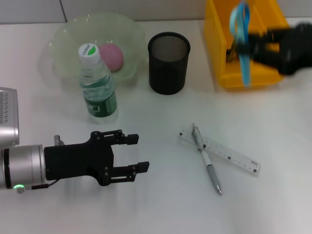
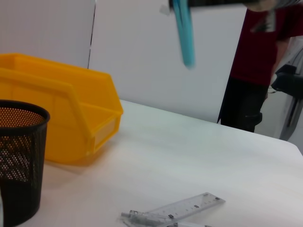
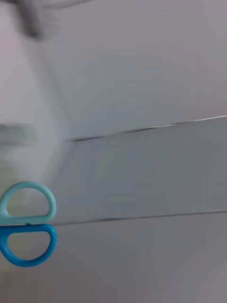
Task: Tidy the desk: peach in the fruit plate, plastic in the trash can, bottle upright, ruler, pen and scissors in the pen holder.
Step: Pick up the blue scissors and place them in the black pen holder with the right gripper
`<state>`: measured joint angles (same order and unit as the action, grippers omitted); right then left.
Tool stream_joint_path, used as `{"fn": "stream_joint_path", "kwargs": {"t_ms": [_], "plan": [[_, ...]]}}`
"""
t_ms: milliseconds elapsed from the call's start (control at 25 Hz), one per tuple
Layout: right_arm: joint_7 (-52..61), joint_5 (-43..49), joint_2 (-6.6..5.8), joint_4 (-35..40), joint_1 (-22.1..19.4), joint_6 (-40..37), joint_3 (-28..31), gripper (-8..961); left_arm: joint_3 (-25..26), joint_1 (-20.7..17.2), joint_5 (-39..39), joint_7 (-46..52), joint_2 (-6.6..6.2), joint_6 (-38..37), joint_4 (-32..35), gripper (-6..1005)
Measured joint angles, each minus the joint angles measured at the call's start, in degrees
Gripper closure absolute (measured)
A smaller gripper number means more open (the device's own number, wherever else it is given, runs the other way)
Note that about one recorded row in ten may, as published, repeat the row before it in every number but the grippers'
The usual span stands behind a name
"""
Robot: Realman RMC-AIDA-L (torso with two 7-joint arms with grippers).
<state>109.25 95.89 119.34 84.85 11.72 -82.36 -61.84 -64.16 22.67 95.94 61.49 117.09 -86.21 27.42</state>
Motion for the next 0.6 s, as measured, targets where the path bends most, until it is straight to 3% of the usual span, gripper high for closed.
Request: {"fn": "stream_joint_path", "kwargs": {"t_ms": [160,320,440,600], "plan": [[-17.4,-15.6,-0.15,-26.4,8.0,5.1,0.7,705,0.0,0.0,-0.2,0.0,0.00,-0.1,0.0,273],[-33.0,-21.4,-0.31,-51.1,19.6,6.8,5.5,703,0.0,0.5,-0.4,-0.1,0.04,-1.0,0.0,274],[-42.0,-21.8,0.08,-61.7,25.9,9.1,10.9,702,0.1,0.6,-0.4,-0.3,0.09,-1.6,0.4,274],[-46.1,-22.1,0.24,-67.7,31.0,14.4,11.8,700,0.3,0.3,-0.5,-0.3,0.31,-1.7,1.5,274]]}}
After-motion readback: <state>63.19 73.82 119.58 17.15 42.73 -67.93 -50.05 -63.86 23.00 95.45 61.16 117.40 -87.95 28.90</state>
